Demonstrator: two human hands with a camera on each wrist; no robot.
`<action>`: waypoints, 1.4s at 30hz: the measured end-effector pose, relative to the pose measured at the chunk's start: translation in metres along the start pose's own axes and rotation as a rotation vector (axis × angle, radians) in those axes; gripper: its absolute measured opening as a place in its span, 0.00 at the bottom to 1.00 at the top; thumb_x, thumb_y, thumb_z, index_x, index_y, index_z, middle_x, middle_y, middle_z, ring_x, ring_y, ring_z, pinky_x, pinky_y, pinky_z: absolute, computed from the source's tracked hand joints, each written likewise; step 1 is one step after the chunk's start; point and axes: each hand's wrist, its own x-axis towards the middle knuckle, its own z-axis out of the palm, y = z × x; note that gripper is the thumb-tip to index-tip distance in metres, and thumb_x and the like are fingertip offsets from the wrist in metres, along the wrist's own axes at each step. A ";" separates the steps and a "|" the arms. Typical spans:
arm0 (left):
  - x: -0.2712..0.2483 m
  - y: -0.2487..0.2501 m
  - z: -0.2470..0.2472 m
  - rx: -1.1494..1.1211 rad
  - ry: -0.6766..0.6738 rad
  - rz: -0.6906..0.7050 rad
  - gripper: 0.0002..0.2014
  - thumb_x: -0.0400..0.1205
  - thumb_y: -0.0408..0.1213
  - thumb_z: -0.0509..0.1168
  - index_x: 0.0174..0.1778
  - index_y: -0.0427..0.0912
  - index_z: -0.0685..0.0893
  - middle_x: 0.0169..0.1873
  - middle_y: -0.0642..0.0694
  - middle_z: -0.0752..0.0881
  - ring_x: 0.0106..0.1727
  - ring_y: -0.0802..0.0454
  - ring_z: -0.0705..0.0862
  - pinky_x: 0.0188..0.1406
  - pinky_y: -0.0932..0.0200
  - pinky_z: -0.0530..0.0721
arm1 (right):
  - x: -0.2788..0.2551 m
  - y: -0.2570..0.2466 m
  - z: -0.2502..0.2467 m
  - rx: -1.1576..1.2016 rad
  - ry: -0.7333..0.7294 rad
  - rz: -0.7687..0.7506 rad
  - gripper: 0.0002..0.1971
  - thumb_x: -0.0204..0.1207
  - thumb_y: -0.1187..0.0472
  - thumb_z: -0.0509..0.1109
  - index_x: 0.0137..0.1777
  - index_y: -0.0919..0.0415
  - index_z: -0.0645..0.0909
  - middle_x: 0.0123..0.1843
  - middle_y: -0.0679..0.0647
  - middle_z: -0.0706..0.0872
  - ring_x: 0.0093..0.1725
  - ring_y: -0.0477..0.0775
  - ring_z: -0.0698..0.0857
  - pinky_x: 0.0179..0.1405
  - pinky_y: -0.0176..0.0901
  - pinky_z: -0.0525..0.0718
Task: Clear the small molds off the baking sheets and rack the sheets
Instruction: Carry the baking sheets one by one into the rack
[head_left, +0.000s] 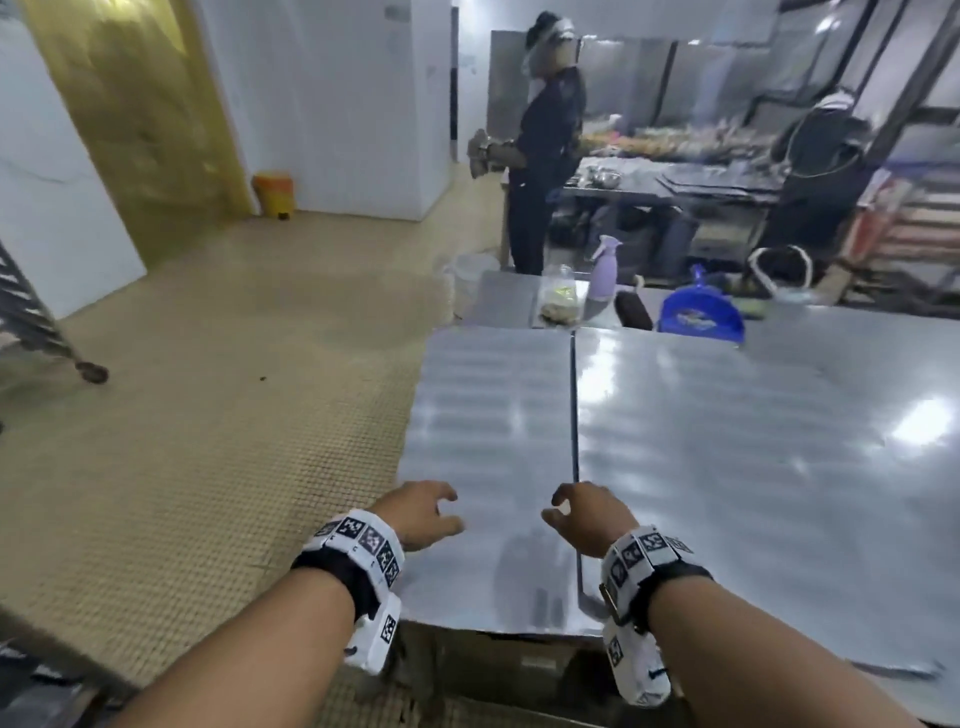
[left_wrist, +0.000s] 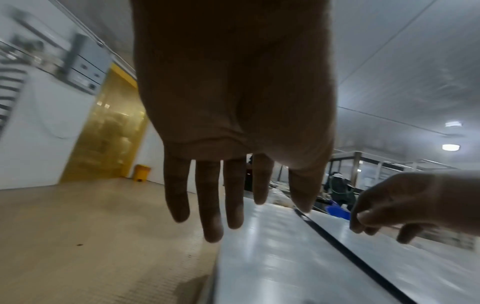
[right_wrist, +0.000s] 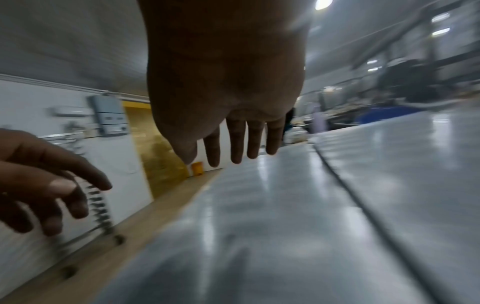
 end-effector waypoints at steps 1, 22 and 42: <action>0.015 0.022 0.012 -0.007 -0.031 0.015 0.31 0.80 0.58 0.68 0.79 0.52 0.74 0.63 0.47 0.87 0.51 0.49 0.85 0.52 0.56 0.83 | -0.002 0.031 -0.005 0.015 -0.006 0.047 0.19 0.82 0.44 0.65 0.67 0.52 0.84 0.68 0.55 0.85 0.67 0.58 0.83 0.64 0.49 0.81; 0.196 0.177 0.114 -0.065 -0.057 -0.118 0.27 0.67 0.48 0.78 0.60 0.44 0.79 0.51 0.47 0.88 0.52 0.46 0.87 0.51 0.57 0.82 | -0.007 0.359 -0.054 0.115 0.036 0.482 0.19 0.76 0.54 0.72 0.68 0.48 0.81 0.70 0.57 0.77 0.72 0.62 0.74 0.68 0.53 0.79; 0.319 0.196 0.058 -0.196 -0.207 -0.260 0.38 0.65 0.36 0.87 0.61 0.44 0.68 0.40 0.31 0.84 0.17 0.44 0.79 0.18 0.54 0.80 | 0.099 0.451 -0.079 0.523 0.154 0.620 0.50 0.64 0.49 0.86 0.84 0.62 0.66 0.80 0.65 0.74 0.77 0.67 0.75 0.75 0.59 0.76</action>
